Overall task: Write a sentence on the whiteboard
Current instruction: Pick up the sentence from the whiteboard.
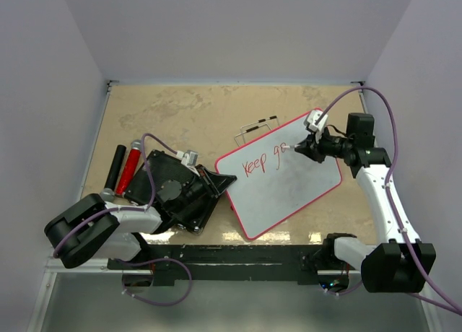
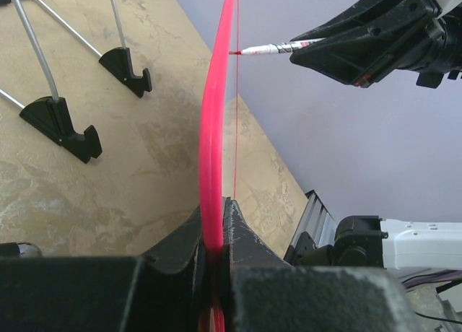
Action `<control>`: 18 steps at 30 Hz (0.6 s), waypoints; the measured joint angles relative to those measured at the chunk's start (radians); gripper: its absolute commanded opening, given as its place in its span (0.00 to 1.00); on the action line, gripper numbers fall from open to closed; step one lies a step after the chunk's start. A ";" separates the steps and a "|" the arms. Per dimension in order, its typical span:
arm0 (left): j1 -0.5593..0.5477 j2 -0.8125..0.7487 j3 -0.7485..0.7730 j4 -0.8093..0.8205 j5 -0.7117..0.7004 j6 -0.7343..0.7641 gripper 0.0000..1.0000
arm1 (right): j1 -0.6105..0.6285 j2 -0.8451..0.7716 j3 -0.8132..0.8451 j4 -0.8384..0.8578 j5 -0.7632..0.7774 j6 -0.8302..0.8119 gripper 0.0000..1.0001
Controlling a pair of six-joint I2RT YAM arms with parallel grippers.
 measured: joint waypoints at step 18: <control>0.000 0.000 0.000 0.002 0.005 0.003 0.00 | -0.003 -0.077 0.001 0.073 0.072 0.083 0.00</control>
